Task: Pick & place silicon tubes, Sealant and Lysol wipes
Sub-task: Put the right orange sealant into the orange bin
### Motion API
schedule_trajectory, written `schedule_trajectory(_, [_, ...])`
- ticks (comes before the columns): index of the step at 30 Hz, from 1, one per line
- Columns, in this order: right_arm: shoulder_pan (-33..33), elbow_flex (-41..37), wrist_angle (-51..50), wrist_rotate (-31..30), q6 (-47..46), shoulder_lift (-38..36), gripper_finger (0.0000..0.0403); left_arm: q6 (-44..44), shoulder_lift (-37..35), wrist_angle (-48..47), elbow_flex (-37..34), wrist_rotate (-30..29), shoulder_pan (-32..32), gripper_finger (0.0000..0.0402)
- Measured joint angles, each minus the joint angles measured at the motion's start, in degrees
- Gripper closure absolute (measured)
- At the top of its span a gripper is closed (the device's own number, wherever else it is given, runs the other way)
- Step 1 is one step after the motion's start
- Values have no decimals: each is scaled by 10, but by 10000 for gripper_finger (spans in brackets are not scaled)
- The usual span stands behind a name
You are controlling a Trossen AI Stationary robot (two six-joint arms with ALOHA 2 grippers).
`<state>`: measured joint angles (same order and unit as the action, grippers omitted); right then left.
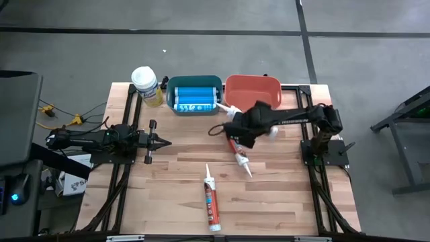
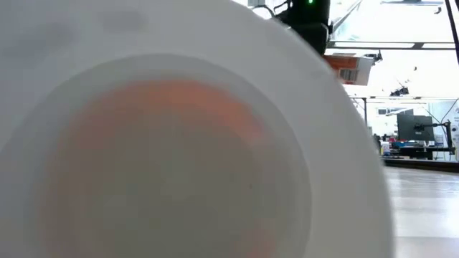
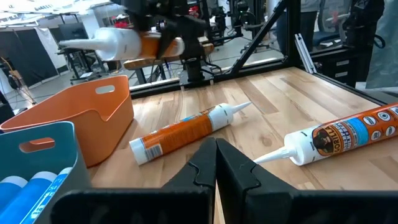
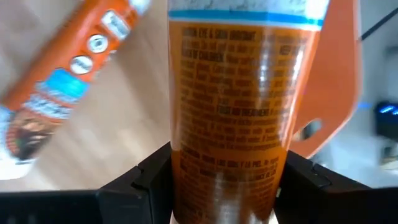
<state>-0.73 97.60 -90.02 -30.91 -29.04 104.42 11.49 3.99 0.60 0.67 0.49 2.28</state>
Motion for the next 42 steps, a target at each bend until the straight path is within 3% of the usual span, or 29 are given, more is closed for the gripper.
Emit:
schedule_trajectory(10, [115, 0, 11, -132, 217, 0, 207, 0, 0, 0, 0, 0, 0, 401])
schedule_trajectory(18, [205, 0, 126, -168, 386, 11, 207, 0, 0, 0, 0, 0, 0, 401])
schedule_trajectory(25, [263, 0, 167, -183, 474, 48, 208, 0, 0, 0, 0, 0, 0, 401])
schedule_trajectory(32, [304, -2, 183, -180, 488, 64, 209, 0, 0, 0, 0, 0, 0, 401])
schedule_trajectory(37, [318, -52, 240, -162, 531, 61, 209, 0, 0, 0, 0, 0, 0, 401])
schedule_trajectory(42, [330, -121, 372, -144, 612, 57, 209, 0, 0, 0, 0, 0, 0, 401])
